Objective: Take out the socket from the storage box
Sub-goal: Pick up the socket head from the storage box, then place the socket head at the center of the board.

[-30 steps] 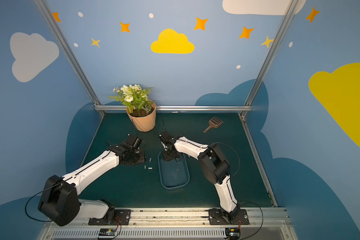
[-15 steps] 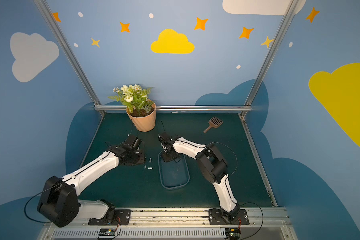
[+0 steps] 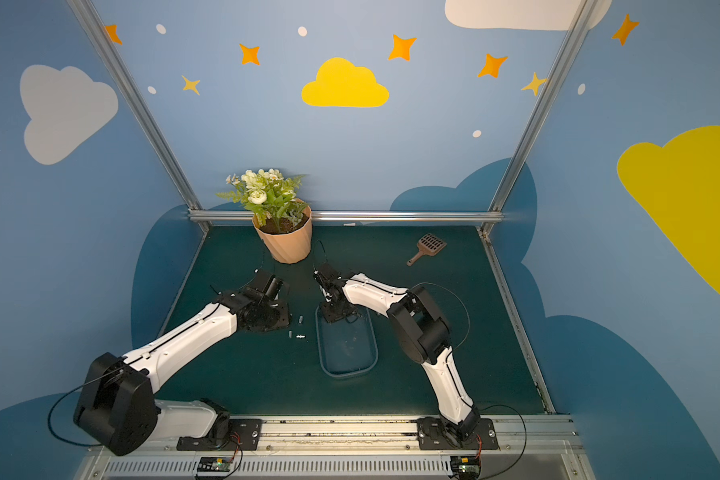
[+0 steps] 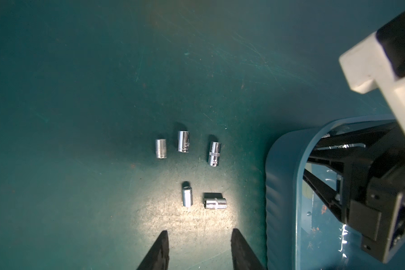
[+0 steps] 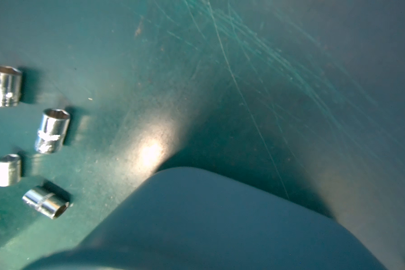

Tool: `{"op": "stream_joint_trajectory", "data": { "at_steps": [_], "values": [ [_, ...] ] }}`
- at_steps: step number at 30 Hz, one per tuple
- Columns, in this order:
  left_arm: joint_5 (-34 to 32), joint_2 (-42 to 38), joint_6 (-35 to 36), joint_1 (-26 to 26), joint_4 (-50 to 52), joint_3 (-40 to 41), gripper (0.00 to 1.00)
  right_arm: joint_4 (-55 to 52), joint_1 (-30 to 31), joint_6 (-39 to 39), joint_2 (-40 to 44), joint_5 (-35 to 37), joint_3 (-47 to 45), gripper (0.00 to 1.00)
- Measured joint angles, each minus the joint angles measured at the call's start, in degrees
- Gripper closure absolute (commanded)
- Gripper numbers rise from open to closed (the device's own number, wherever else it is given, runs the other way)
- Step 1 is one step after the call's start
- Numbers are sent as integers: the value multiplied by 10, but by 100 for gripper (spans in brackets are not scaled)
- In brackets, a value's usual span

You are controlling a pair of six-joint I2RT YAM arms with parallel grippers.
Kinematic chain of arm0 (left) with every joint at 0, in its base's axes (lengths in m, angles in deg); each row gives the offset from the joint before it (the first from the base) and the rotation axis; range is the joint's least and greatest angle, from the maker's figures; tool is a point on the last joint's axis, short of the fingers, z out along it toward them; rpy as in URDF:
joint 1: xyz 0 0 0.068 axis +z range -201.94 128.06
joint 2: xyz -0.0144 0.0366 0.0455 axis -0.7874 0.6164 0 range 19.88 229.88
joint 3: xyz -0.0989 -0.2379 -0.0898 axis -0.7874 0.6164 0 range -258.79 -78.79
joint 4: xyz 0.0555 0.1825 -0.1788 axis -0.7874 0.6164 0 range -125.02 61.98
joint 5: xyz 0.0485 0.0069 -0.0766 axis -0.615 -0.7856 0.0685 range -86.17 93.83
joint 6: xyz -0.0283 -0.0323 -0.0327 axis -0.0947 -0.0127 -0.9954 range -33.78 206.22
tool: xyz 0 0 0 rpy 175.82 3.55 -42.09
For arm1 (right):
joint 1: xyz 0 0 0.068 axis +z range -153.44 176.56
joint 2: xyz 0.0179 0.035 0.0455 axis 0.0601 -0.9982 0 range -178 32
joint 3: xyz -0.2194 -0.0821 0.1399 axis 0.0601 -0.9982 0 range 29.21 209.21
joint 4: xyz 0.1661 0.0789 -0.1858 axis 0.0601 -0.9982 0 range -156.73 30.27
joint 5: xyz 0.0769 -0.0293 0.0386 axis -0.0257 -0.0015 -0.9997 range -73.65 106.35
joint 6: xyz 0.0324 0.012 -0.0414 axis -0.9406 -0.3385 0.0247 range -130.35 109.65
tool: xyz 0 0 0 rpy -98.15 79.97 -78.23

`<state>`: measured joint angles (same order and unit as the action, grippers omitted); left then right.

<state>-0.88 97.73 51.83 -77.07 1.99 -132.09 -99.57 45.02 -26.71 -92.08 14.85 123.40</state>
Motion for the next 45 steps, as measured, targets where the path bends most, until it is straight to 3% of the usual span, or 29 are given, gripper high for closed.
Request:
{"op": "stream_joint_trajectory", "data": {
  "at_steps": [10,22,35,45],
  "values": [
    [0,-2,0,0,0,2,55,3,0,-2,1,4,-4,80],
    [0,-2,0,0,0,2,55,1,0,-2,31,6,-36,81],
    [1,0,0,0,0,2,55,-9,-16,1,166,22,-73,81],
    [2,1,0,1,-2,2,55,-16,-111,3,293,44,-170,81]
  ]
}}
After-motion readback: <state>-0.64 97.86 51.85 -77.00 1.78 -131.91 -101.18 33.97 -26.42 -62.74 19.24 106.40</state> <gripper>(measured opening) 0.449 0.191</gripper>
